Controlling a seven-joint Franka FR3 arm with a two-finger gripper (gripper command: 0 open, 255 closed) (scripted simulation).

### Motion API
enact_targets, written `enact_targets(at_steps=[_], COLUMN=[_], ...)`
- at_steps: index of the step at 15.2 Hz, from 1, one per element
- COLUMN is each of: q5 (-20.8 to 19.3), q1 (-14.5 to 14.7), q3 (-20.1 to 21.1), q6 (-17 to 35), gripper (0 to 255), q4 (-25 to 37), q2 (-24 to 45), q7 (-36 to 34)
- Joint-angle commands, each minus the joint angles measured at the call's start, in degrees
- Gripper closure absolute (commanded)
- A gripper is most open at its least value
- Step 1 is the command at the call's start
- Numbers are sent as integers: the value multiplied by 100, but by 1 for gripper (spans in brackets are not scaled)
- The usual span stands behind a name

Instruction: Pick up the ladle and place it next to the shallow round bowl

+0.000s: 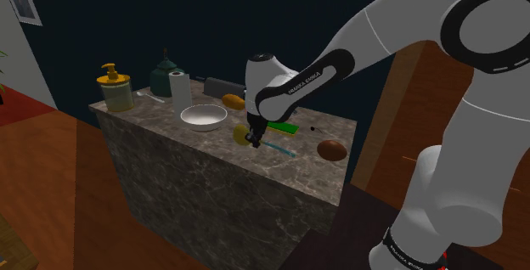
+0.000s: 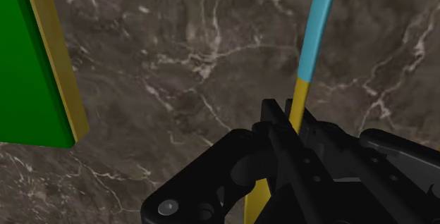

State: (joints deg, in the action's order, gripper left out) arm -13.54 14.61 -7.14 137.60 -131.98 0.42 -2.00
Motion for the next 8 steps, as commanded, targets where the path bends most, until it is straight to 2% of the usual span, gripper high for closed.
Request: enact_targets(at_steps=[1, 4, 5, 8], q5=[0, 0, 0, -1], q1=[0, 0, 1, 0], q3=[0, 0, 0, 0], q6=[7, 7, 8, 9], gripper=[255, 255, 0, 0], q4=[-2, -2, -2, -4], q2=[9, 9, 10, 9], q7=[0, 0, -1, -1])
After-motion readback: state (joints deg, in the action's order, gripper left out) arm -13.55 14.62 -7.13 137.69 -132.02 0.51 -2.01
